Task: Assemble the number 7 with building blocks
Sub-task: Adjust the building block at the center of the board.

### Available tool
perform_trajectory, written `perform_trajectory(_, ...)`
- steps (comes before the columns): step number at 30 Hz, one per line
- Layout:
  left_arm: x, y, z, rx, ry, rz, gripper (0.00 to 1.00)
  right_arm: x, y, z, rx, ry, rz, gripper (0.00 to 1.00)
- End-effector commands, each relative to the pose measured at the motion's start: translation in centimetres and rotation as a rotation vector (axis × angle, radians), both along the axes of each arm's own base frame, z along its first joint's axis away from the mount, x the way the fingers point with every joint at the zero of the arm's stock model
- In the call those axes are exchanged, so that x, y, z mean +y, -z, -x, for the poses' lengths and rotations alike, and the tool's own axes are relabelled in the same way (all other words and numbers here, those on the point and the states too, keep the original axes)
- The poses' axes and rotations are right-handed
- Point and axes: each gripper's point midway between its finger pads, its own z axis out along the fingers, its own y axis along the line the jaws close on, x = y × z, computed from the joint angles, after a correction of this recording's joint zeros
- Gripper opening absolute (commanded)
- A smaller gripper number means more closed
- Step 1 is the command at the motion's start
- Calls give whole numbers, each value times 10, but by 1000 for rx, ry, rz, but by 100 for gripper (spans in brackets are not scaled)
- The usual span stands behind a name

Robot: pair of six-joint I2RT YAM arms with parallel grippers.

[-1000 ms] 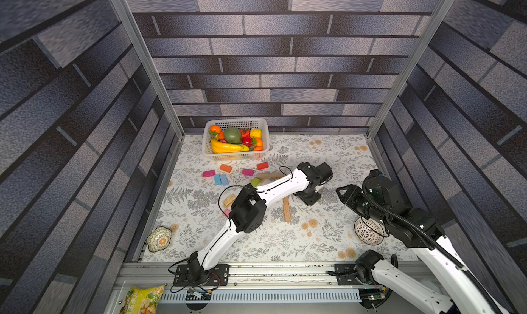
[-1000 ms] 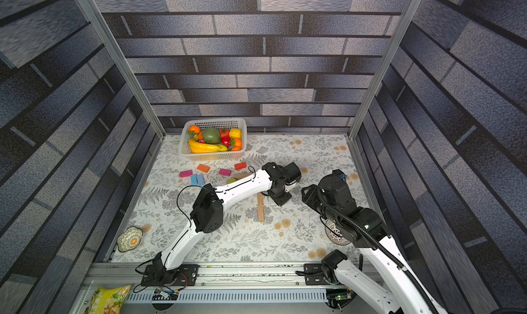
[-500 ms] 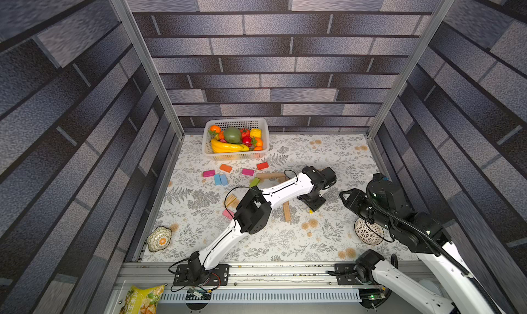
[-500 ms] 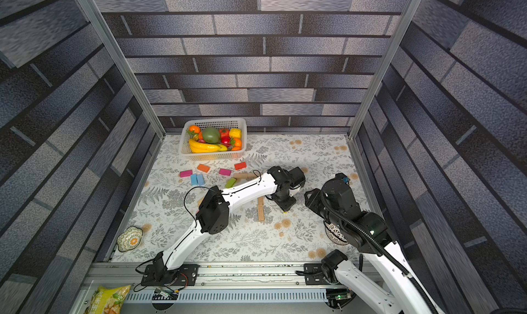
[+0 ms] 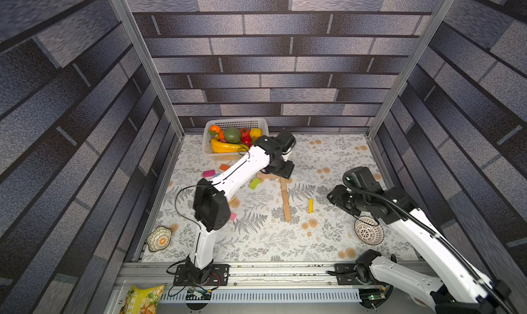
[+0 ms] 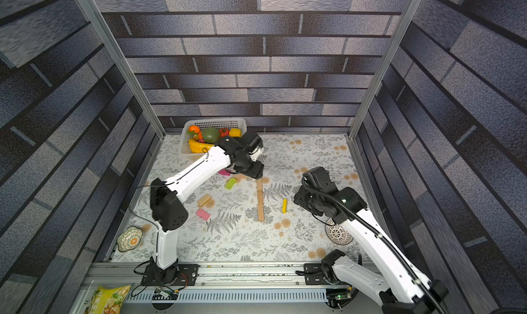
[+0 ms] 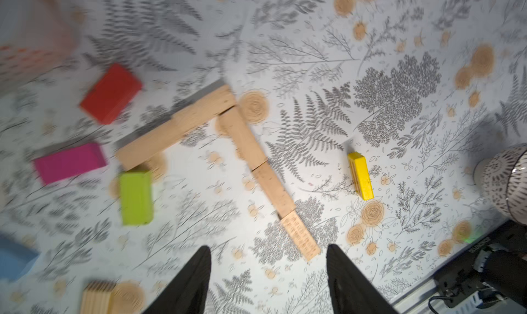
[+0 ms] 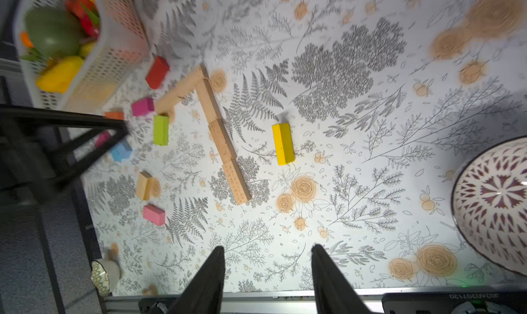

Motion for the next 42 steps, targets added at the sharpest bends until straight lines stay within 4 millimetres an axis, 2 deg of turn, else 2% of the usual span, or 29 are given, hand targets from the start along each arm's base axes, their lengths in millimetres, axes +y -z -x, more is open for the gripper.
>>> perform_trajectory(1, 50, -11, 29, 40, -126, 46, 67, 16, 49, 9, 162, -72, -1, 51)
perform_trajectory(4, 97, -5, 58, 61, -204, 44, 68, 21, 69, -4, 202, -120, 65, 51)
perform_trajectory(7, 129, 7, 88, 95, -263, 46, 68, 35, 89, -21, 247, -181, 90, 50)
perform_trajectory(10, 149, 17, 111, 118, -311, 56, 68, 45, 105, -36, 270, -216, 115, 48)
perform_trajectory(13, 160, 20, 124, 127, -348, 77, 68, 53, 118, -45, 282, -229, 112, 46)
perform_trajectory(17, 168, 21, 135, 141, -373, 96, 68, 52, 130, -53, 309, -238, 160, 43)
perform_trajectory(21, 172, 20, 141, 146, -374, 93, 68, 48, 140, -51, 337, -234, 189, 42)
perform_trajectory(26, 170, 22, 141, 157, -370, 106, 68, 36, 140, -49, 343, -215, 244, 41)
perform_trajectory(33, 164, 23, 133, 163, -371, 128, 69, 17, 156, -38, 387, -193, 266, 41)
perform_trajectory(35, 163, 23, 131, 165, -370, 129, 69, 7, 162, -30, 401, -181, 277, 36)
perform_trajectory(38, 161, 26, 130, 176, -368, 129, 69, 0, 158, -30, 376, -164, 275, 21)
perform_trajectory(42, 158, 28, 129, 190, -366, 133, 69, -3, 153, -33, 350, -153, 254, 19)
